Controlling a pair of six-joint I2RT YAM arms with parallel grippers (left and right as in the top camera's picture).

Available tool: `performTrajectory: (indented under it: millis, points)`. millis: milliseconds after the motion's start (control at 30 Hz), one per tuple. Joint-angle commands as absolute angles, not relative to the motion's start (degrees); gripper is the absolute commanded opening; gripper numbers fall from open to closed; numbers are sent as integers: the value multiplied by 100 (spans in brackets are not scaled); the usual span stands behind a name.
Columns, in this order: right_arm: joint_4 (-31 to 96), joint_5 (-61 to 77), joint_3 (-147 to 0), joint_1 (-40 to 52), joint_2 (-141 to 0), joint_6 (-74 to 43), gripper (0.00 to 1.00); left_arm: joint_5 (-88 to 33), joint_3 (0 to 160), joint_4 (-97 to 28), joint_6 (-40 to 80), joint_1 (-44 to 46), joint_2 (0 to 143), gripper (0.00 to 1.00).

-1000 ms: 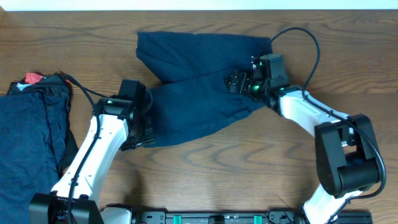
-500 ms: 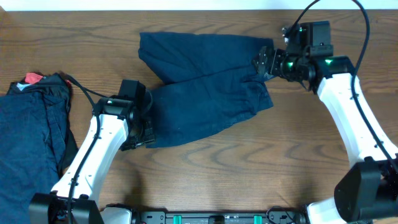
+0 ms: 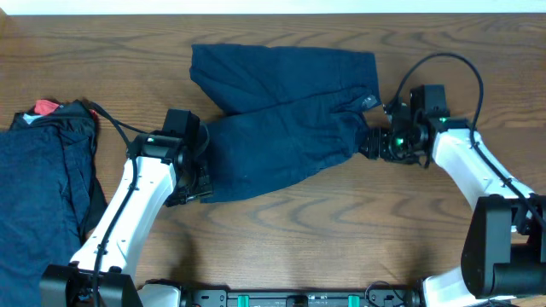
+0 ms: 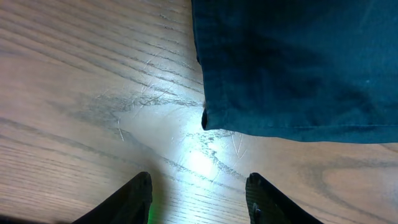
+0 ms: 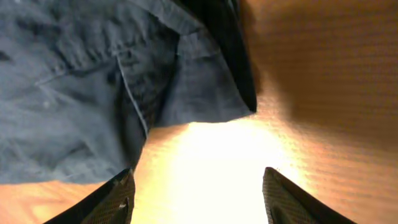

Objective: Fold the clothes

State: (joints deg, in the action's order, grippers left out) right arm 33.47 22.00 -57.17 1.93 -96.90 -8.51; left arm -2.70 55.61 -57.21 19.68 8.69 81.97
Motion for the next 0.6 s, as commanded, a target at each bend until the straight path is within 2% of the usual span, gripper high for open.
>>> performTrajectory:
  millis: [0, 233, 567]
  points:
    - [2891, 2357, -5522, 167, -9677, -945, 63, -261, 5518, -5769, 2023, 849, 8176, 51]
    - [1614, 2335, -5052, 167, -9721, -1487, 62, -257, 5518, -5883, 2018, 849, 8176, 51]
    - [1422, 2333, -5002, 167, -10071, -1518, 47, -255, 5518, -5955, 2014, 849, 8176, 51]
